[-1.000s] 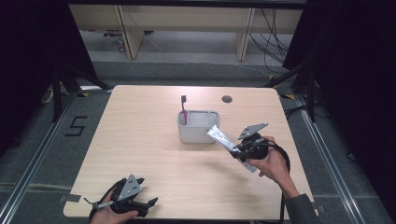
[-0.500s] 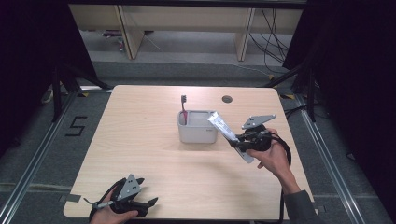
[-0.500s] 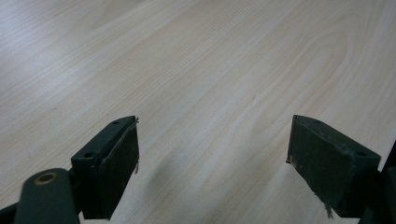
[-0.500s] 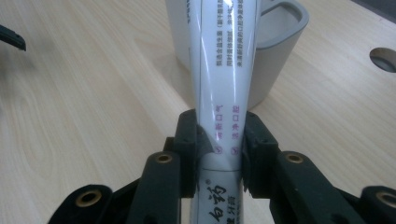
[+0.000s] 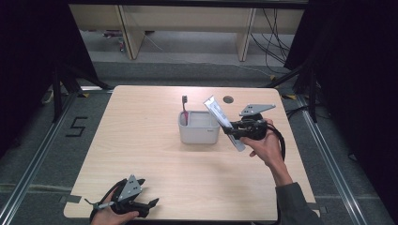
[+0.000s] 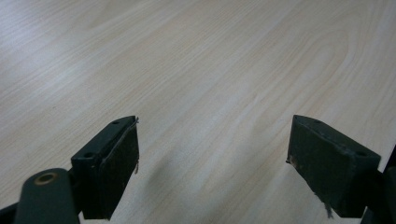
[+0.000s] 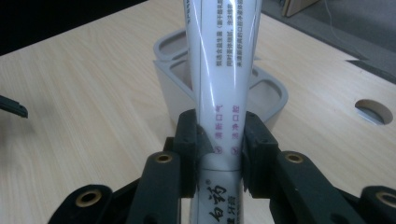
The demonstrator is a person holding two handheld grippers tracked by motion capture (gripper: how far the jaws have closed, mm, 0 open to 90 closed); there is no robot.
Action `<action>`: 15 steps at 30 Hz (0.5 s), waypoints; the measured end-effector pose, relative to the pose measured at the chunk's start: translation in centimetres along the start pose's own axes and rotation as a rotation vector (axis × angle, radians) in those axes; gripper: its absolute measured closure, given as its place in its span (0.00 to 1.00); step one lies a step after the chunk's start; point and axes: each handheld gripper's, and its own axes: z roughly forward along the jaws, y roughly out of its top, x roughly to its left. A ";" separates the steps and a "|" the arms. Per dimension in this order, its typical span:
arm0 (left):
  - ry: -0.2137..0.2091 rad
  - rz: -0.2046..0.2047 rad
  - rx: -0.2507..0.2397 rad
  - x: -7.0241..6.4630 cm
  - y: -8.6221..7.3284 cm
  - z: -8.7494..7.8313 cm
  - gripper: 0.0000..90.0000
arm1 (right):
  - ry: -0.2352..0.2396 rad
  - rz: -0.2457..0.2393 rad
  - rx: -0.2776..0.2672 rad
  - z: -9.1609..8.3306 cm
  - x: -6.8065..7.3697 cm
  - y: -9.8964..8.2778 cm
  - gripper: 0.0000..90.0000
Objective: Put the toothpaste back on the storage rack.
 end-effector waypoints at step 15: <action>-0.007 -0.018 -0.006 -0.2 0.0 0.1 0.18 | -0.021 0.010 -0.141 1.5 -0.3 2.6 0.80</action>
